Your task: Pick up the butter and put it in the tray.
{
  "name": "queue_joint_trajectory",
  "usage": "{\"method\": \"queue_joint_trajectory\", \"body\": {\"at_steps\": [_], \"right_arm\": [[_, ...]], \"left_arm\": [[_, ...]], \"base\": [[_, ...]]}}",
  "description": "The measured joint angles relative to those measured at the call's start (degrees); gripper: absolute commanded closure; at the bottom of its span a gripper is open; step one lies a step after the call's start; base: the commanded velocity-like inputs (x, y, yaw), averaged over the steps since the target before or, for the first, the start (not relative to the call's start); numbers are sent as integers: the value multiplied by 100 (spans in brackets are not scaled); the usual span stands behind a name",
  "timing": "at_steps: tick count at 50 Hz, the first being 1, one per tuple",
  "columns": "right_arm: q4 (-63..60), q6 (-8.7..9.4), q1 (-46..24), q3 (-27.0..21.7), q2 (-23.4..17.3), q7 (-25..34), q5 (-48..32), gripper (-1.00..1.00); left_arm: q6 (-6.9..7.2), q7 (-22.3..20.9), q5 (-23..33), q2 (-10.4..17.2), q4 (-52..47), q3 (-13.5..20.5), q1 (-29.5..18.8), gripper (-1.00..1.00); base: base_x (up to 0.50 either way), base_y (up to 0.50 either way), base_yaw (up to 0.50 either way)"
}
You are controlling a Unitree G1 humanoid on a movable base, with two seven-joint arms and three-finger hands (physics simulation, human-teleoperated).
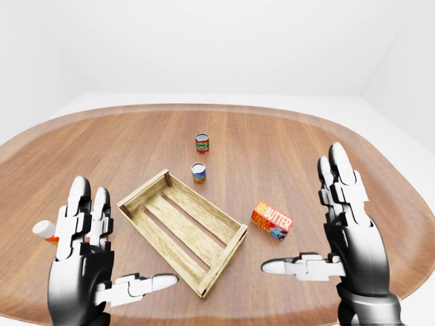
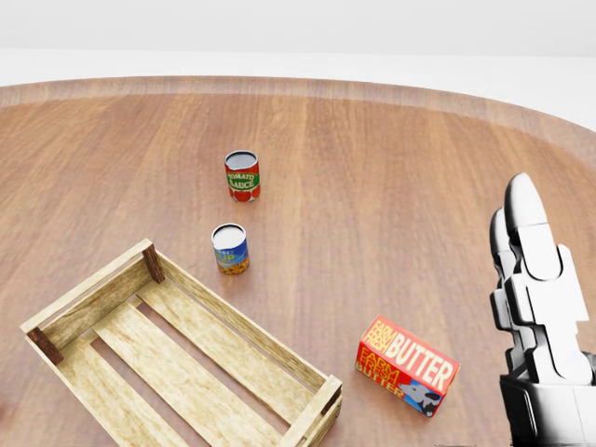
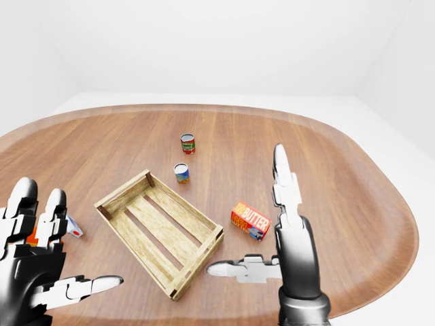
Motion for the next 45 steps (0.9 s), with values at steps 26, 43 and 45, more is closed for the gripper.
{"method": "queue_joint_trajectory", "body": {"at_steps": [26,43,45], "right_arm": [[1598,0,-2530,-158,204,1802,-3952,-100],[2990,0,-3504,-631,390,3821,-6286,-100],[3129,0,-3589,-670,408,3904,-6356,-100]], "left_arm": [[-14,16,-27,14,22,2,0,-100],[3,-4,-43,-1,41,53,-29,-100],[8,-10,-48,-7,39,61,-31,-100]], "base": [[0,0,0],[0,0,0],[0,0,0]]}}
